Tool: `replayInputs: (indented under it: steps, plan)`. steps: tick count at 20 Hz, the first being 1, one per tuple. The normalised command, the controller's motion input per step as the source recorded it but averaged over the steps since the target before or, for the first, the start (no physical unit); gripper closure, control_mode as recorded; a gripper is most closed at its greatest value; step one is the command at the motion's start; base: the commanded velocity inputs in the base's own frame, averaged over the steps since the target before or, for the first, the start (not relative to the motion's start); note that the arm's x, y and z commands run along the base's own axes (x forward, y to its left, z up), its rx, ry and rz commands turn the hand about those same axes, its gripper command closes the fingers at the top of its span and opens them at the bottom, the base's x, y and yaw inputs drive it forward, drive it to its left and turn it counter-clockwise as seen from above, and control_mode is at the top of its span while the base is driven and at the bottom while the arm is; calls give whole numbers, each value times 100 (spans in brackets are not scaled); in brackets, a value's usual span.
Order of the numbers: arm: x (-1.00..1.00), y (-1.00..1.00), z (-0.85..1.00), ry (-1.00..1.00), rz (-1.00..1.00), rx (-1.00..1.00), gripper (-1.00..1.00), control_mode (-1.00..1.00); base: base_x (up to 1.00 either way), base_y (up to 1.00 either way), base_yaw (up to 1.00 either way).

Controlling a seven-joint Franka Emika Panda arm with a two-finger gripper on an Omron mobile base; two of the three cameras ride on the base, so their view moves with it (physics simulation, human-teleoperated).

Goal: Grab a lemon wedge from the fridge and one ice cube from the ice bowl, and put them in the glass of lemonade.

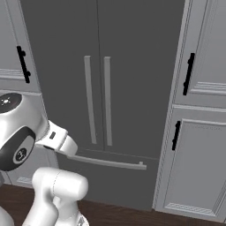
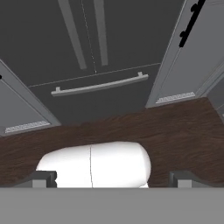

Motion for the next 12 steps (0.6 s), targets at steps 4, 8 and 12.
replayInputs:
  steps: [4,8,12]
  plan:
    - [0,0,0,0,0,0,-100,100,-3,0,0]
    - [0,0,0,0,0,0,-100,-100,0,0,0]
    - [0,0,0,0,0,0,-100,-100,0,0,0]
